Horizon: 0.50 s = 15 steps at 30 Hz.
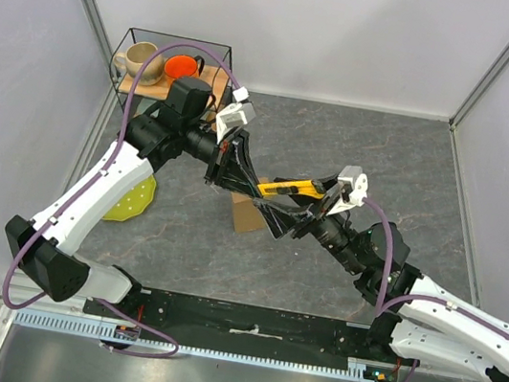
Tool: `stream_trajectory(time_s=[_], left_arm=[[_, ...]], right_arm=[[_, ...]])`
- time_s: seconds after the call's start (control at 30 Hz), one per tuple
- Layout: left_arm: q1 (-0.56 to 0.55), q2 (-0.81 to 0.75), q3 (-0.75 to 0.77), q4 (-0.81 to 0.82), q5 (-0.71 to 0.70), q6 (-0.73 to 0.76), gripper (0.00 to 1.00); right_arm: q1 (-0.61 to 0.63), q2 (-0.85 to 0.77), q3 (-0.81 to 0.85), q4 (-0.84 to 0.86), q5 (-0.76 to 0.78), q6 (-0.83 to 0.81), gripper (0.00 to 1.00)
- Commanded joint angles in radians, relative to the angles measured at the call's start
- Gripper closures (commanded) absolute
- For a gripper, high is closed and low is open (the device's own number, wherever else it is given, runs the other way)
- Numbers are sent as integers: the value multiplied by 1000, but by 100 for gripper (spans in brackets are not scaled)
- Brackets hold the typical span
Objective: Unpack the express box
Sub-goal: Adjust the knife.
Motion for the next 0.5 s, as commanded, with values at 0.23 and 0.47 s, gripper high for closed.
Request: stream_trajectory(time_s=[0.23,0.47], left_arm=[[-4,-46,-18,27,17,-27,98],[-4,-50,-16,19,12,-21,98]], right_arm=[[-17,29,23,159,-35,31,42],[-24,40,23,165,-38,37,60]])
